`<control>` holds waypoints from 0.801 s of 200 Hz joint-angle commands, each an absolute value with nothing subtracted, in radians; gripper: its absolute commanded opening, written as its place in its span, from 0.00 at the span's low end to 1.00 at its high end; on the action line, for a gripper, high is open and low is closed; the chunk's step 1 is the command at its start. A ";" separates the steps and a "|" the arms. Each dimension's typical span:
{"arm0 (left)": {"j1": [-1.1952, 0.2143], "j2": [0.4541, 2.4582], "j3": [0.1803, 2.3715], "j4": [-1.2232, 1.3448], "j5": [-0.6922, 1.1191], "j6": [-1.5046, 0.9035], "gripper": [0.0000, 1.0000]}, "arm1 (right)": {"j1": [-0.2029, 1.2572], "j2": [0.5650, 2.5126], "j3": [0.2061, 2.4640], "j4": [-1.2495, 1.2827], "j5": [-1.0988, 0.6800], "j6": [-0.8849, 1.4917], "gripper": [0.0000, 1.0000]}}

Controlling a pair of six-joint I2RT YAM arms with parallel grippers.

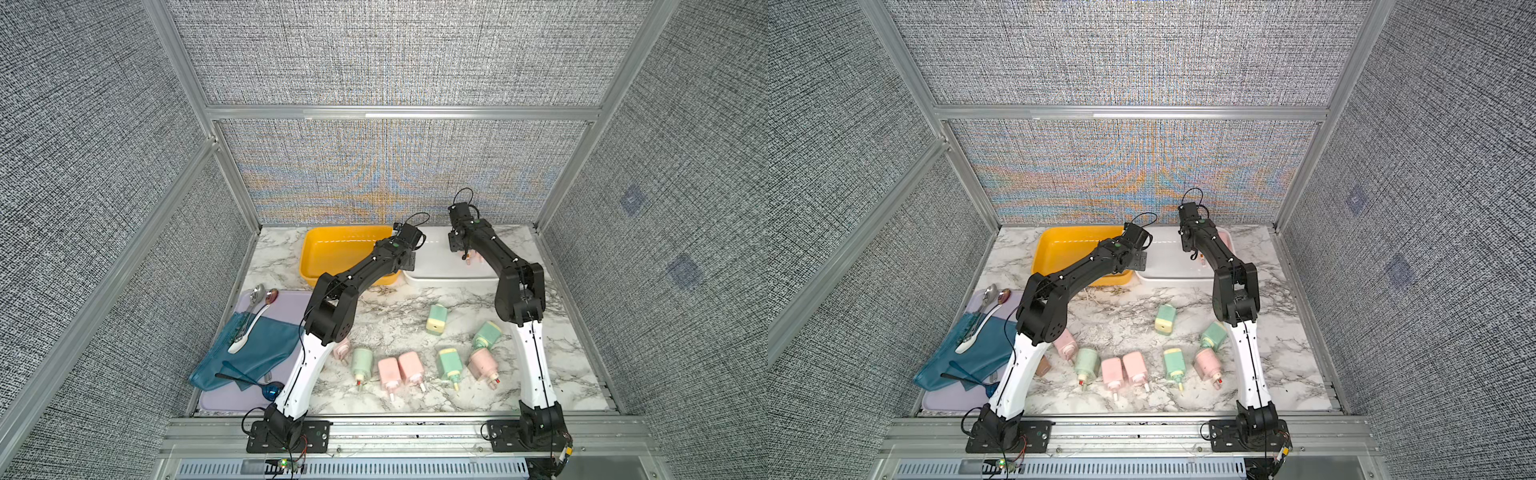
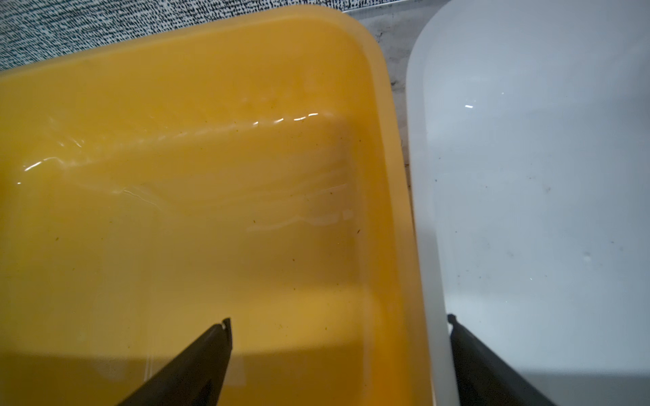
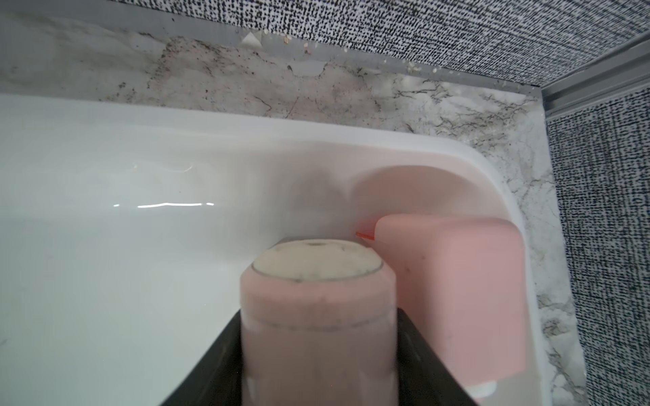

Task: Place the pencil sharpeners by color into the storage box
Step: Place the pencil sharpener in the storage box.

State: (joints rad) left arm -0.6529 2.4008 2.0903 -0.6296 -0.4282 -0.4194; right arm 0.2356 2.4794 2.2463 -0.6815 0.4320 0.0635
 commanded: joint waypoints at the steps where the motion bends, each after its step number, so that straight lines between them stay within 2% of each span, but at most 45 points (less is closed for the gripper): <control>1: -0.650 2.405 2.089 -0.681 -0.480 -0.413 1.00 | 0.235 2.487 2.229 -0.656 0.436 0.045 0.44; 17: -0.650 2.405 2.089 -0.684 -0.486 -0.411 1.00 | 0.234 2.481 2.205 -0.639 0.441 0.043 0.51; 47: -0.651 2.403 2.091 -0.686 -0.489 -0.407 1.00 | 0.235 2.470 2.180 -0.624 0.441 0.047 0.56; 108: -0.650 2.403 2.095 -0.684 -0.476 -0.408 1.00 | 0.234 2.457 2.168 -0.625 0.449 0.046 0.60; 160: -0.651 2.398 2.096 -0.686 -0.461 -0.409 1.00 | 0.235 2.420 2.141 -0.609 0.452 0.044 0.68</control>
